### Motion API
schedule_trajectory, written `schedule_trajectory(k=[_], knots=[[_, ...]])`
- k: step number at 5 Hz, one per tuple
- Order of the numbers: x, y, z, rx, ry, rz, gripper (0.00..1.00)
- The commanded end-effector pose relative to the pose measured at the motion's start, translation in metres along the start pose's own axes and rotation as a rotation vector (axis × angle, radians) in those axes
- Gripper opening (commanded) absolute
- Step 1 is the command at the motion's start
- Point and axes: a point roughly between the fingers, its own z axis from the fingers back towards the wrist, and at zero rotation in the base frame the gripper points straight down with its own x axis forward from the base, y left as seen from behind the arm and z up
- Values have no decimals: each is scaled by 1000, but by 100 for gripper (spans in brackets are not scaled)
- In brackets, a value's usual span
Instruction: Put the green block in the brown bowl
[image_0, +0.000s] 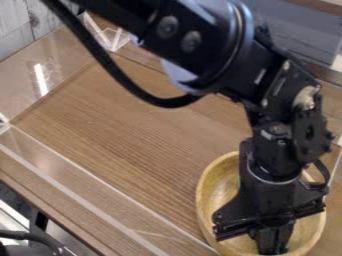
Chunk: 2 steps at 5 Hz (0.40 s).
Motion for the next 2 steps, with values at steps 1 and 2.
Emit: schedule_trajectory(k=[1, 2], knots=[[-6, -9, 7, -7, 14, -28, 0], [-5, -13, 14, 4, 11, -44, 0]])
